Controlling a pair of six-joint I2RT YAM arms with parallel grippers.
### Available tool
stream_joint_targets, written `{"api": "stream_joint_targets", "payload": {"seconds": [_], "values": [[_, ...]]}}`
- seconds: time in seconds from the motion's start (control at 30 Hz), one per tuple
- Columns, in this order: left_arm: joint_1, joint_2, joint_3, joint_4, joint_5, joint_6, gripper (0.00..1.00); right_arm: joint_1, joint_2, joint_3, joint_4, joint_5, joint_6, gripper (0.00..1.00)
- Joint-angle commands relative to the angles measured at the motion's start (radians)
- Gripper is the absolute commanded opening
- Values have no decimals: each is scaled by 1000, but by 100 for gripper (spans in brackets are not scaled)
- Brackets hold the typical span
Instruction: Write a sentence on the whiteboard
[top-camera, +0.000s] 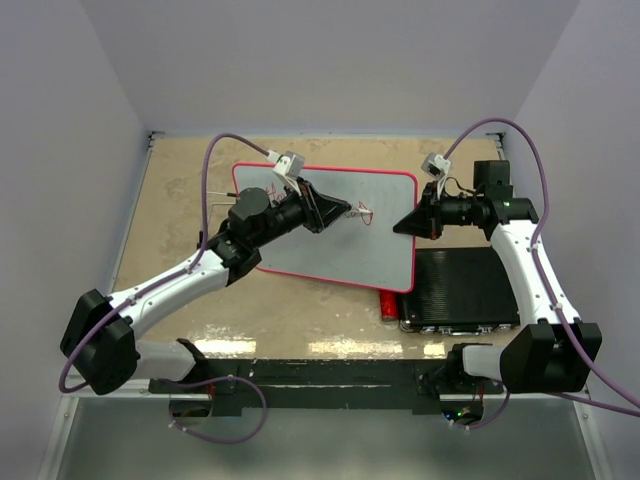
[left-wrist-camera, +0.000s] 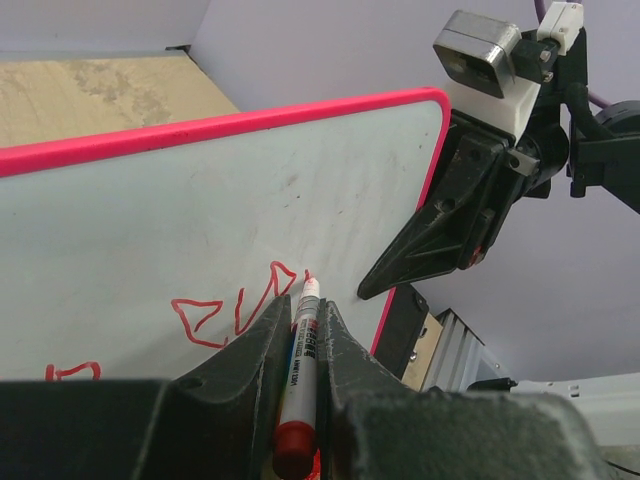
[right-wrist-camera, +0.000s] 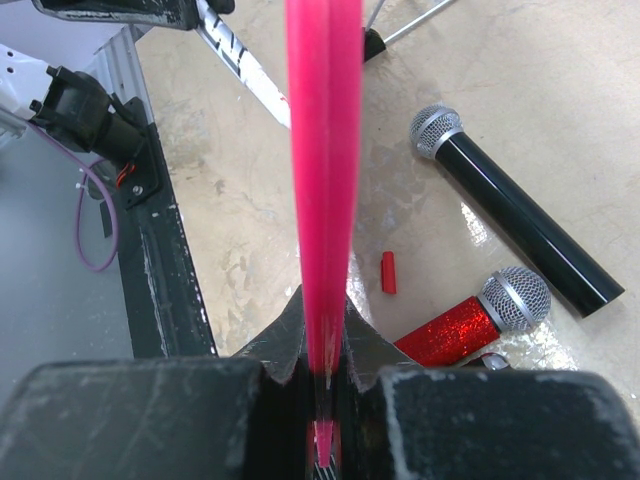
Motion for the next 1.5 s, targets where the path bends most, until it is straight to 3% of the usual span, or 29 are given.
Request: {"api": "stream_joint_targets", "payload": {"seconds": [0.0, 0.3, 0.57, 1.47], "values": [[12, 21, 60, 16, -48, 6, 0, 4, -38, 14, 50, -41, -24, 0], [12, 50, 99, 33, -9, 5, 0, 4, -38, 14, 49, -41, -24, 0], [14, -17, 56, 70, 45, -9, 0, 5, -37, 13, 52, -41, -24, 0], [8, 64, 74, 37, 38, -9, 0, 4, -40, 13, 52, -38, -22, 0]]}}
